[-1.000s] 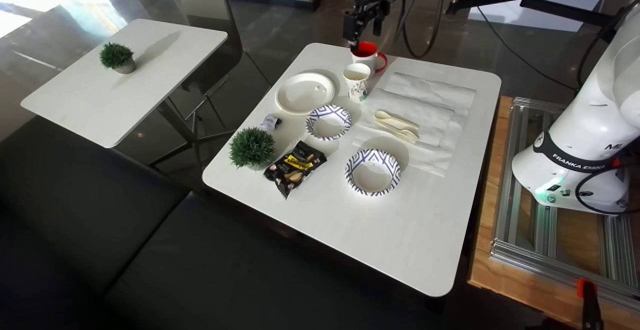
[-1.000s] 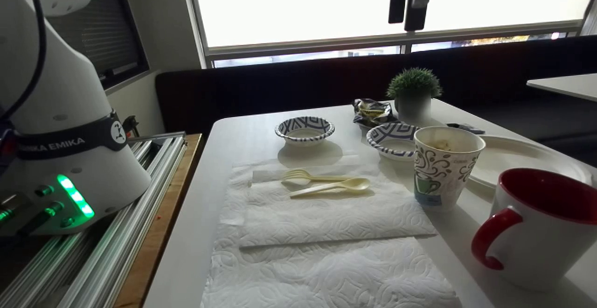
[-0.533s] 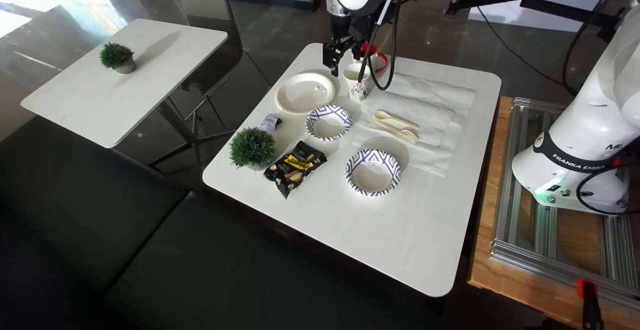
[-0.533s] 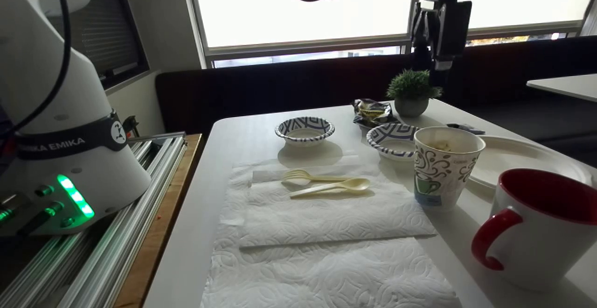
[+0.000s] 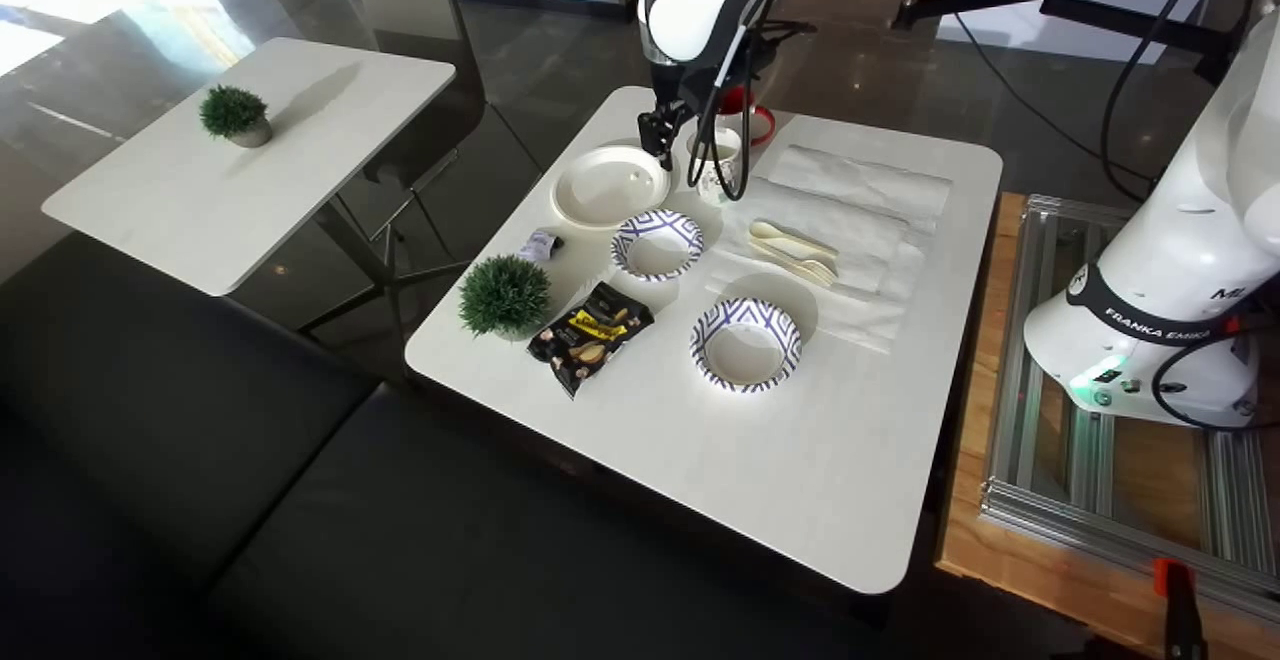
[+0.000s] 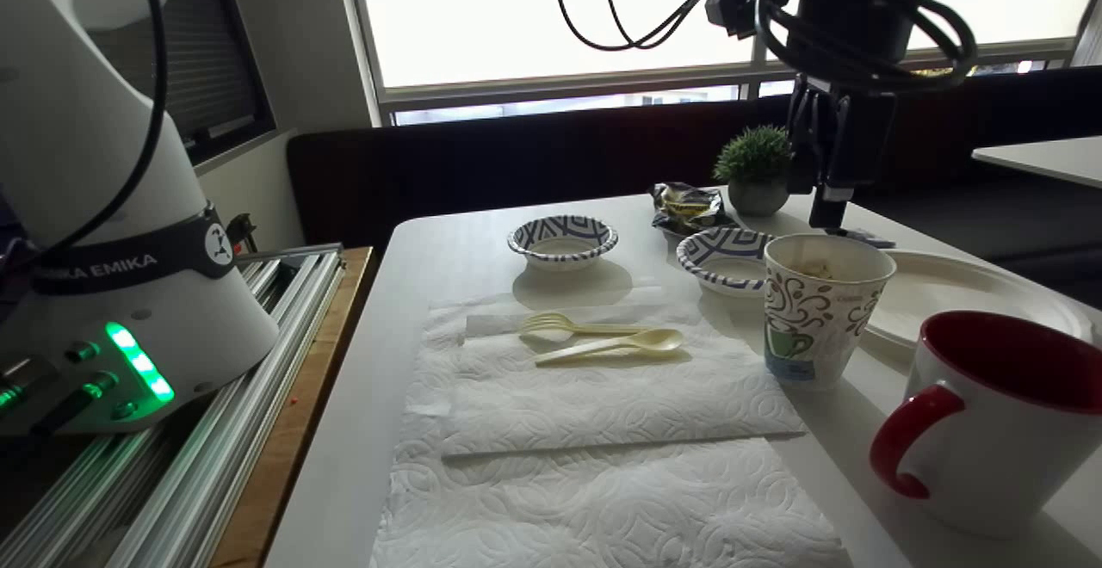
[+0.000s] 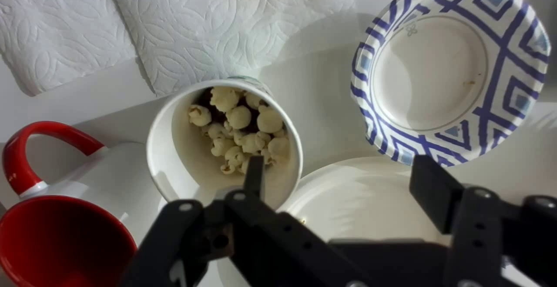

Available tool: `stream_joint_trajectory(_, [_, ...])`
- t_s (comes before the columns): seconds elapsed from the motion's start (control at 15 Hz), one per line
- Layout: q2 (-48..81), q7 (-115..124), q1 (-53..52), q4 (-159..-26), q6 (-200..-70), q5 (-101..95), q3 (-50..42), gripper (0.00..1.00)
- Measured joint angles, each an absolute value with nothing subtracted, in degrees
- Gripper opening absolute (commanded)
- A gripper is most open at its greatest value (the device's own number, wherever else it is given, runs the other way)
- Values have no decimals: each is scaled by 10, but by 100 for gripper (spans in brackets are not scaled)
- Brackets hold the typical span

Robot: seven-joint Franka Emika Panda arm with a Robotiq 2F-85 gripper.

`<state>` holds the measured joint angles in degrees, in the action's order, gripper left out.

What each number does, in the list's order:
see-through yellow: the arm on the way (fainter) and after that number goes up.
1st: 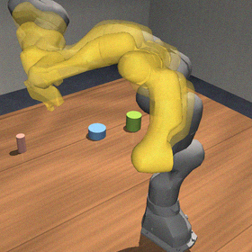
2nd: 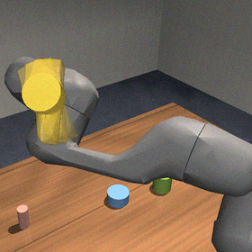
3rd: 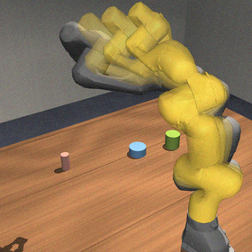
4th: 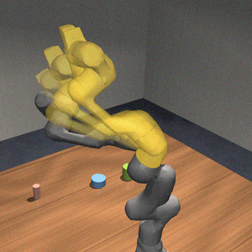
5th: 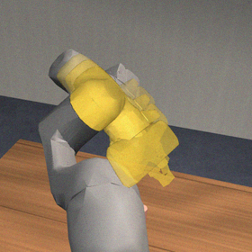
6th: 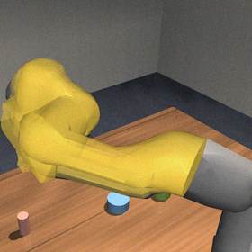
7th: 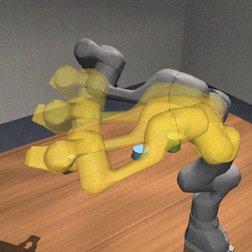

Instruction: Pour the contents from the cup onto the white plate

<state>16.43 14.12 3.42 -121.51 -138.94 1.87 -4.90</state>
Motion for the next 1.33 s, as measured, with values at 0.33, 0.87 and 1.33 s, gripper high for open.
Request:
stream_joint_trajectory(0.33, [186,151,33,-1200,-1389,12,-57,19])
stream_joint_trajectory(0.87, [198,166,27,-1193,-1389,-7,-66,25])
stream_joint_trajectory(1.33, [204,177,21,-1193,-1389,-25,-74,0])
